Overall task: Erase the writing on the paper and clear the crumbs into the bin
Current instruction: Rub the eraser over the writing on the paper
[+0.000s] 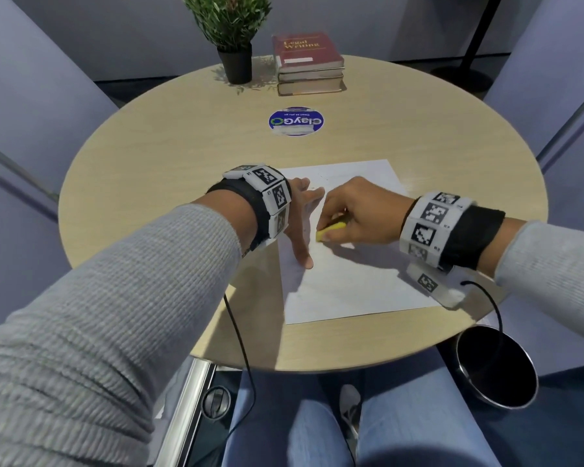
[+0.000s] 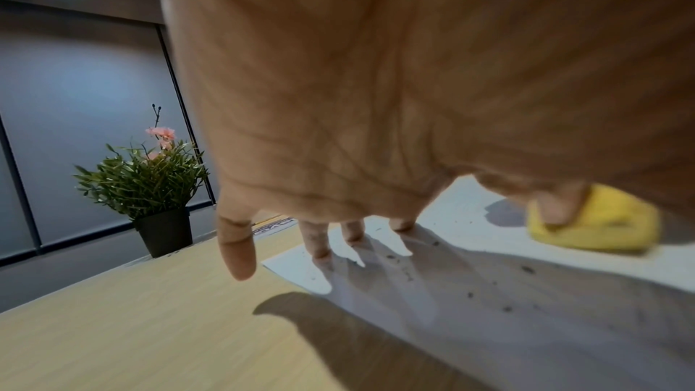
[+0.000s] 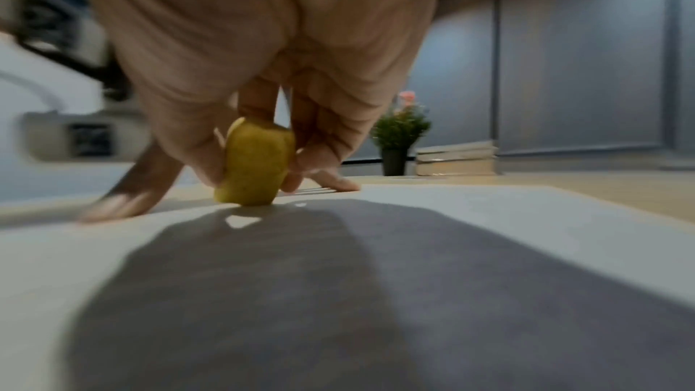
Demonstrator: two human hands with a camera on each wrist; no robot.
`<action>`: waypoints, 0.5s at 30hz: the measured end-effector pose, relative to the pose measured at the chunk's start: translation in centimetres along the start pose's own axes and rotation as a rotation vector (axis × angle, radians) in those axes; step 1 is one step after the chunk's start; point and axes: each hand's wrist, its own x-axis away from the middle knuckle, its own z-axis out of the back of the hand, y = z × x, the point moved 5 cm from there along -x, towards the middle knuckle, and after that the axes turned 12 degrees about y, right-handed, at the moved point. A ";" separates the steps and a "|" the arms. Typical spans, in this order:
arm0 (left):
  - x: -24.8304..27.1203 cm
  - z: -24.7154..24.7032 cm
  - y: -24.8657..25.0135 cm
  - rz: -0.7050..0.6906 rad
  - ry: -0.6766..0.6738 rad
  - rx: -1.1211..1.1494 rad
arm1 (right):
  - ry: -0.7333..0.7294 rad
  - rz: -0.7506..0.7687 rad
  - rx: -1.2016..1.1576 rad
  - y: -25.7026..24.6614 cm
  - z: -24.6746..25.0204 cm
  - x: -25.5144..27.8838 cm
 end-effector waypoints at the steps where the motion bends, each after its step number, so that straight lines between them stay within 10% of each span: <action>1: -0.1 -0.1 0.0 -0.001 -0.005 0.008 | 0.024 -0.044 0.012 0.7 0.4 -0.2; 15: -0.2 0.1 -0.2 -0.021 0.021 -0.021 | -0.003 -0.033 -0.009 0.5 -0.1 0.2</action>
